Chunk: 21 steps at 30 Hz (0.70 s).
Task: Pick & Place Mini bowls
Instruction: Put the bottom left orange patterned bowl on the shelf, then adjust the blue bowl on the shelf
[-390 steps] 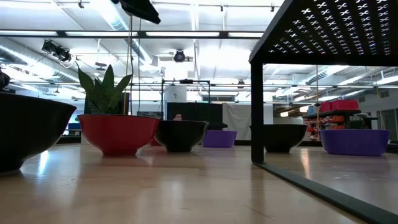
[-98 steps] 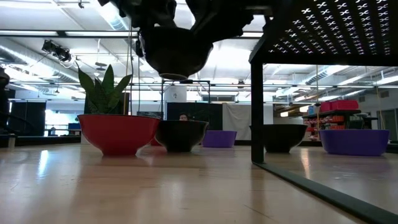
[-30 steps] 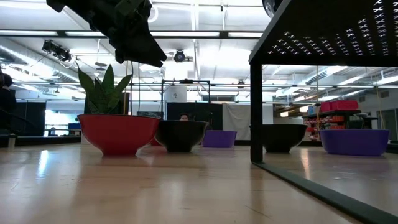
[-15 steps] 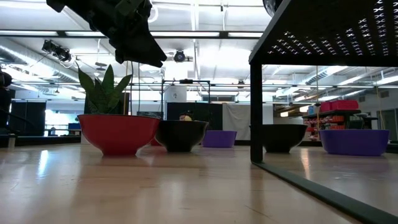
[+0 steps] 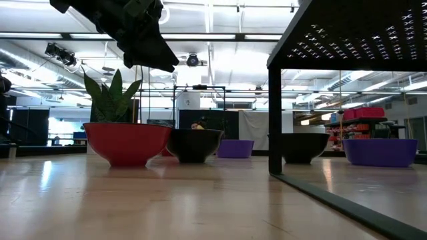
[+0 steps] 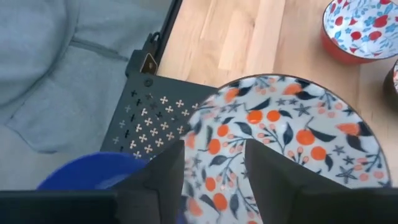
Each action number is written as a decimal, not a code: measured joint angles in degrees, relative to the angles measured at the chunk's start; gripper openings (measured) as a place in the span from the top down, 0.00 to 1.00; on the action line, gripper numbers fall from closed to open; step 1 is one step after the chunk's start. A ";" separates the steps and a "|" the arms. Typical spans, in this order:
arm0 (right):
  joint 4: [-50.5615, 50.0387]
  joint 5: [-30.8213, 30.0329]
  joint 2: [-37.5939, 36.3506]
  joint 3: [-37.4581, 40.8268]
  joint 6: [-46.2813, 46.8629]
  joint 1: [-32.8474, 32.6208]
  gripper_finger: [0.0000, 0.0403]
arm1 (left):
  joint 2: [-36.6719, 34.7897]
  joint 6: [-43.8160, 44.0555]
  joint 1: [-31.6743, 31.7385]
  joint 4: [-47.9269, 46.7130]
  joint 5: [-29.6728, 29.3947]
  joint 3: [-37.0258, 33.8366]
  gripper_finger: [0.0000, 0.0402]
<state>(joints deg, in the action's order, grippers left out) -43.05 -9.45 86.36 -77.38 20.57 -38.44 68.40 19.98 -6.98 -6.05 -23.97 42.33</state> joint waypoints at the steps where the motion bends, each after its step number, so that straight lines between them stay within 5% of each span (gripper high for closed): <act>1: 0.02 0.02 -0.11 0.00 -0.01 0.00 0.57 | 0.00 0.01 0.00 -0.02 0.00 0.00 0.59; 14: 1.15 -0.53 -4.64 0.00 -1.95 0.94 0.60 | 0.00 0.00 0.00 -0.02 0.00 0.00 0.59; 21: 1.73 8.56 -5.97 -0.11 7.14 -1.96 0.67 | 0.00 -0.02 -0.02 -0.02 0.00 0.00 0.59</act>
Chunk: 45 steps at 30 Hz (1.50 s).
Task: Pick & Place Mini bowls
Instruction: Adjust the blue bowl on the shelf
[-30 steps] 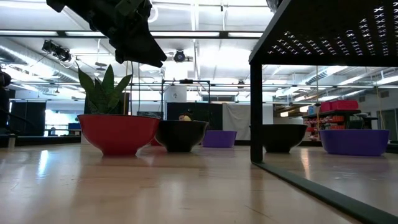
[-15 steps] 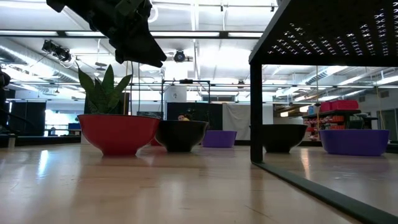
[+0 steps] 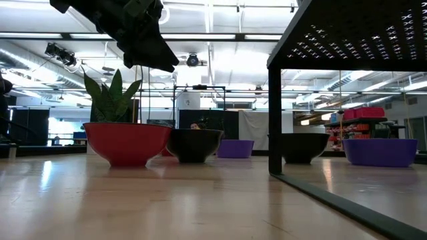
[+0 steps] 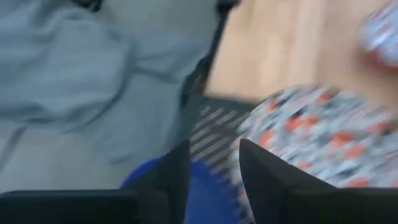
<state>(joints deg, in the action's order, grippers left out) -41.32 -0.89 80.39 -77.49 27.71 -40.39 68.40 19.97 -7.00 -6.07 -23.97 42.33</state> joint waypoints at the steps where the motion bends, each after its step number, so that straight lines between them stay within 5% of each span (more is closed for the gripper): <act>1: -0.38 1.23 0.24 0.00 2.20 -0.62 0.68 | 0.00 0.00 0.02 0.00 0.00 0.00 0.59; 17: -3.32 6.96 4.75 0.00 32.18 -8.55 0.99 | 0.00 -1.14 0.02 -0.11 -0.86 0.00 0.59; 26: -11.12 5.91 4.73 0.02 42.38 -10.17 0.99 | 0.00 -2.43 0.02 -0.12 -1.94 0.00 0.59; 45: -20.00 9.16 4.73 0.04 45.09 -10.65 0.99 | 0.00 -2.75 0.00 -0.17 -1.95 0.00 0.59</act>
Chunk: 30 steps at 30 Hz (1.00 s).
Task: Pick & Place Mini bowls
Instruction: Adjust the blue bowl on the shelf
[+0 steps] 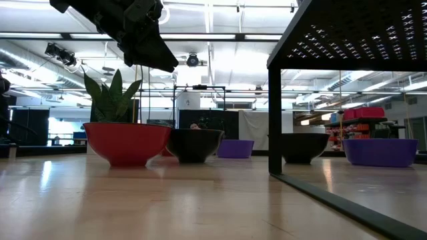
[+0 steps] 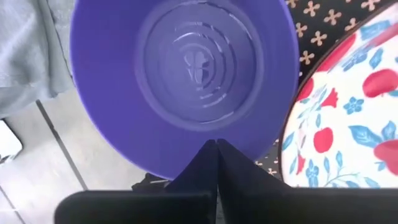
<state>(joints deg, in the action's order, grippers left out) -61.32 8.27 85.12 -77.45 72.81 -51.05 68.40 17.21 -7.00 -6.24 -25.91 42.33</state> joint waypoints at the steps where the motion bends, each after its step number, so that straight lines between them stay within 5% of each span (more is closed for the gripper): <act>1: 0.00 -0.40 0.00 0.00 -0.63 -0.02 0.99 | 0.00 0.02 0.01 0.00 0.00 0.00 0.59; 16: 15.70 -9.33 0.00 0.00 -13.39 3.66 0.99 | 0.00 0.13 0.01 0.02 0.00 0.00 0.59; 30: 17.15 -2.54 5.38 0.03 -16.28 5.18 1.00 | 0.00 0.09 0.02 0.03 -0.02 0.00 0.59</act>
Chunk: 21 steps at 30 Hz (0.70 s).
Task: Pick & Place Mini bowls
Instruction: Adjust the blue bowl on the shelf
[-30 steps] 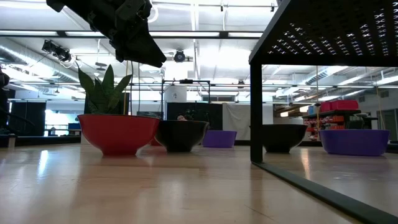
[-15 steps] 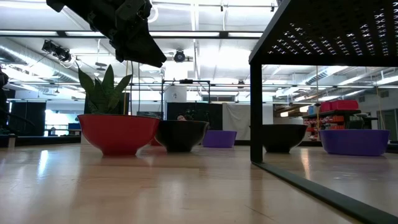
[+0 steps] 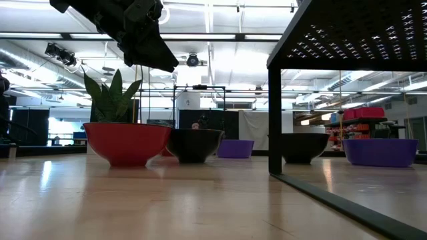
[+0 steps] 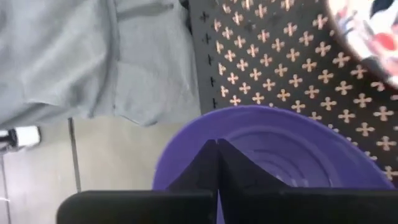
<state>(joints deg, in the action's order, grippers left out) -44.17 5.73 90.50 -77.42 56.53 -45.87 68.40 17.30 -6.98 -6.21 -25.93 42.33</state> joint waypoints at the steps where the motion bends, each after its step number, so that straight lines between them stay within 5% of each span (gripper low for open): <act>1: 0.01 0.14 0.46 0.01 -0.20 0.07 1.00 | 0.00 0.00 -0.02 0.01 0.02 0.00 0.59; 21: 2.25 -2.62 1.06 0.01 -7.53 2.73 1.00 | 0.00 -0.04 -0.01 -0.01 0.01 0.00 0.59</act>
<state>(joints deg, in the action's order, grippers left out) -41.91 3.10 91.56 -77.41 48.99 -43.13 68.40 17.26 -6.99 -6.22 -25.92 42.33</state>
